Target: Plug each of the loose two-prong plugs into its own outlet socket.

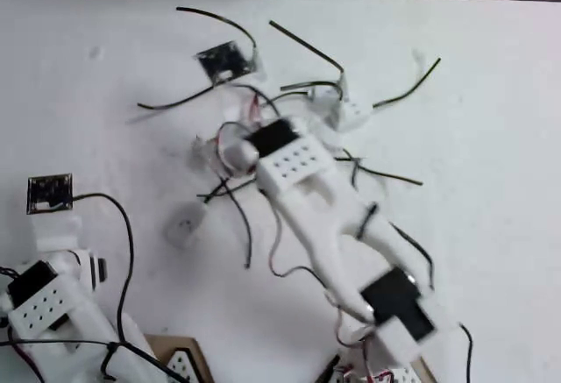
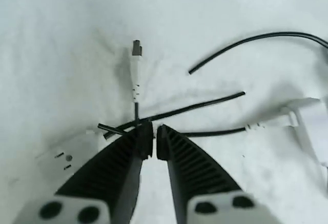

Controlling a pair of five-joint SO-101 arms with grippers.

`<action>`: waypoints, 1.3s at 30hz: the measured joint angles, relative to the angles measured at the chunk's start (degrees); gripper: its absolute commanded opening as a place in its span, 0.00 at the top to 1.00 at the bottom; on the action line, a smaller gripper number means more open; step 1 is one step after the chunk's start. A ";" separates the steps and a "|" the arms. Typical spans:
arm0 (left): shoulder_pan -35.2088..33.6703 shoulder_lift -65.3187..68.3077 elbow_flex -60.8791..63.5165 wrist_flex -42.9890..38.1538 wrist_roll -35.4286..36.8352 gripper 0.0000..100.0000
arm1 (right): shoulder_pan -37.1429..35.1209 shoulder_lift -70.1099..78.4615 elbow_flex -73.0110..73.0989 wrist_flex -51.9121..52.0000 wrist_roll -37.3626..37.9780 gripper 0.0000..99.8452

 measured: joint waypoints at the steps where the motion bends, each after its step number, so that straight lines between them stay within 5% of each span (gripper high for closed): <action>1: 0.00 0.00 0.00 0.00 0.00 0.80 | 0.79 -2.20 0.97 1.32 0.70 0.98; 8: 0.00 0.00 0.00 0.00 0.00 0.79 | 4.40 -18.90 13.36 5.10 5.80 0.98; 15: 0.00 0.00 0.00 0.00 0.00 0.79 | -1.32 -23.12 25.23 -1.05 6.77 0.81; 21: 0.00 0.00 0.53 -0.35 0.00 0.79 | -8.79 -13.98 26.55 -6.24 6.77 0.82; 32: 0.00 0.00 0.62 -1.23 0.00 0.79 | -8.88 0.44 26.55 -14.51 6.77 0.82; 39: 0.00 0.00 0.62 -1.23 0.00 0.80 | -8.88 2.90 26.55 -16.97 6.77 0.98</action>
